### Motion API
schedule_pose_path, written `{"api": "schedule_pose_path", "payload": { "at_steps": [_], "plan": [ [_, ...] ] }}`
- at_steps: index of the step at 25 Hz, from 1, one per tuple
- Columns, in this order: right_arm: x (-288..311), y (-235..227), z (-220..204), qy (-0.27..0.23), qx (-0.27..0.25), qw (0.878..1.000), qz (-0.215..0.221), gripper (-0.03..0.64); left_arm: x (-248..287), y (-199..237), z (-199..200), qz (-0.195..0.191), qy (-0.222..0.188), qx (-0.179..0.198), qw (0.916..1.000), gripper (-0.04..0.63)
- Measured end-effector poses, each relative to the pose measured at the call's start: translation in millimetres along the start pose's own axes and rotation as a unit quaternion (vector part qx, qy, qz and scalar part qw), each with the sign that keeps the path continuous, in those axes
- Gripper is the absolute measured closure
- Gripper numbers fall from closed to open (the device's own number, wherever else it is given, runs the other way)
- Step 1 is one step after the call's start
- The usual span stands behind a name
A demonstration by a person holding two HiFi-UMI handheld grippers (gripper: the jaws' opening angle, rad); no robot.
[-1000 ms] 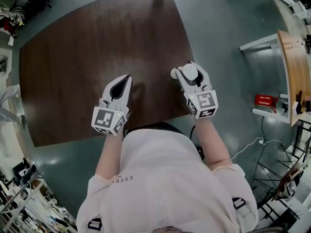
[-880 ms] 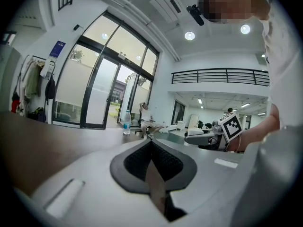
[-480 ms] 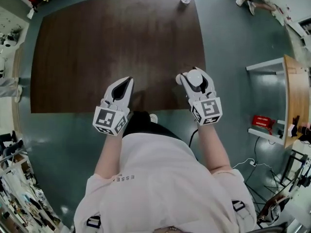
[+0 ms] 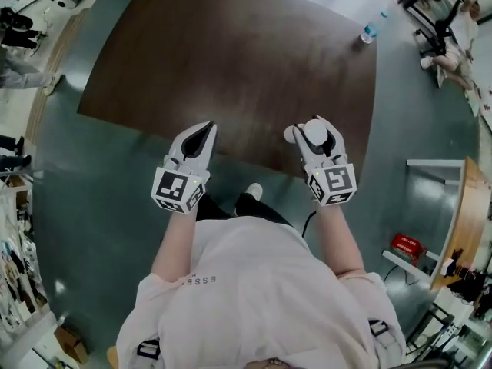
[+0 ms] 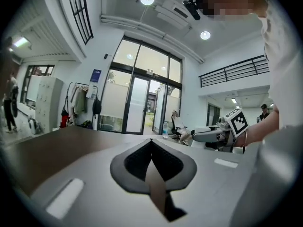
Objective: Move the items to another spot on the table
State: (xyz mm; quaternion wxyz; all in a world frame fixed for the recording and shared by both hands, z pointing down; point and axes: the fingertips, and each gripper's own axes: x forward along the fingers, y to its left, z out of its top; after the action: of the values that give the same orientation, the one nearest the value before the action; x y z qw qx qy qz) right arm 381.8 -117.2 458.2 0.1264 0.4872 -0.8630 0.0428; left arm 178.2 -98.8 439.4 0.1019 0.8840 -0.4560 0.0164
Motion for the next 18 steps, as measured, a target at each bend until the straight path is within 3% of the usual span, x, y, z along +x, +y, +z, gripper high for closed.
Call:
{"api": "schedule_pose_path", "payload": {
  "at_steps": [8, 18],
  "plan": [
    [84, 124, 35, -0.003, -0.023, 0.997, 0.071, 0.414, -110, 118, 13, 0.086, -0.024, -0.009, 0.9960, 0.580],
    [202, 283, 80, -0.019, -0.018, 0.991, 0.130, 0.414, -242, 272, 32, 0.161, -0.041, -0.004, 0.9861, 0.580]
  ]
}}
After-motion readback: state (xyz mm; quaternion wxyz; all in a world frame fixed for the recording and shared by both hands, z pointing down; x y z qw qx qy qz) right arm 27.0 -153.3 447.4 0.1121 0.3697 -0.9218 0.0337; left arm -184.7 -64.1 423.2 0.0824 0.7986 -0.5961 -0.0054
